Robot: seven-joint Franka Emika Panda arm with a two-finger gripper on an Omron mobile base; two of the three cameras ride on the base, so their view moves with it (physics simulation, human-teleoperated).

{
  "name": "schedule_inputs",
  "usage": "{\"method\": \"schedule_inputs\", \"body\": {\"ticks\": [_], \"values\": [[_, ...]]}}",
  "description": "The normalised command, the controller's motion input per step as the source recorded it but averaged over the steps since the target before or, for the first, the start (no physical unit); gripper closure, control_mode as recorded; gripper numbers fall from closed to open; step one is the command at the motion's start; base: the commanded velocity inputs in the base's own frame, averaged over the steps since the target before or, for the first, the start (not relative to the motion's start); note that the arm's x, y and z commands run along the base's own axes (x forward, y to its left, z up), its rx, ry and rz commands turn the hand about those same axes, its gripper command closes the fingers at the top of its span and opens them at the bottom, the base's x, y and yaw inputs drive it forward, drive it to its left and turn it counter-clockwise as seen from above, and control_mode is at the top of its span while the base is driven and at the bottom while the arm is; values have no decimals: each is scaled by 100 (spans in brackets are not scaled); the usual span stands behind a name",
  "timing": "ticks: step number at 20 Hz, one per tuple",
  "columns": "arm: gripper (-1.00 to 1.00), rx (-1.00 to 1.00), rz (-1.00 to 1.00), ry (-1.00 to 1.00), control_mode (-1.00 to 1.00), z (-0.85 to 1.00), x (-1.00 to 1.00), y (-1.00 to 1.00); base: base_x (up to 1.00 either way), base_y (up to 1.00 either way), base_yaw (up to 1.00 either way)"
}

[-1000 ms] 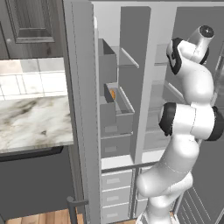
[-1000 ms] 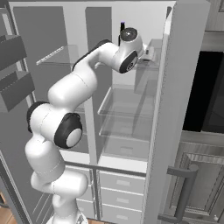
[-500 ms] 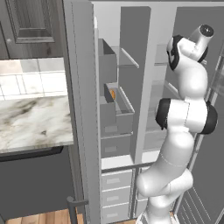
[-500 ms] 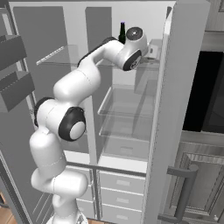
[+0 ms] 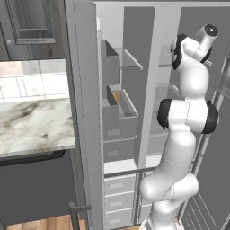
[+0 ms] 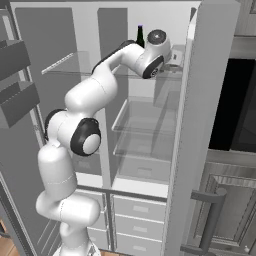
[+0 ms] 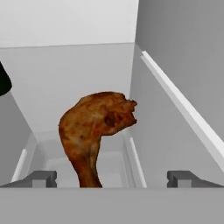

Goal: There's a chicken drumstick in the fridge that needs to be moved to the freezer for freezing. Pick up the chicken drumstick from the fridge, place it on any shelf in the freezer, and close the fridge and freezer doors when done.

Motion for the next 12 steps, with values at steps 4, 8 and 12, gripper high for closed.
{"method": "schedule_inputs", "body": {"ticks": [4, 8, 12], "values": [[-100, 0, 0, 0, -100, -67, 26, 21, 0, 0, 0], [-100, 0, 0, 0, -100, -58, 30, 17, 0, 0, 0], [100, 0, 0, 0, -100, -76, 27, 50, 0, 0, 0]]}}
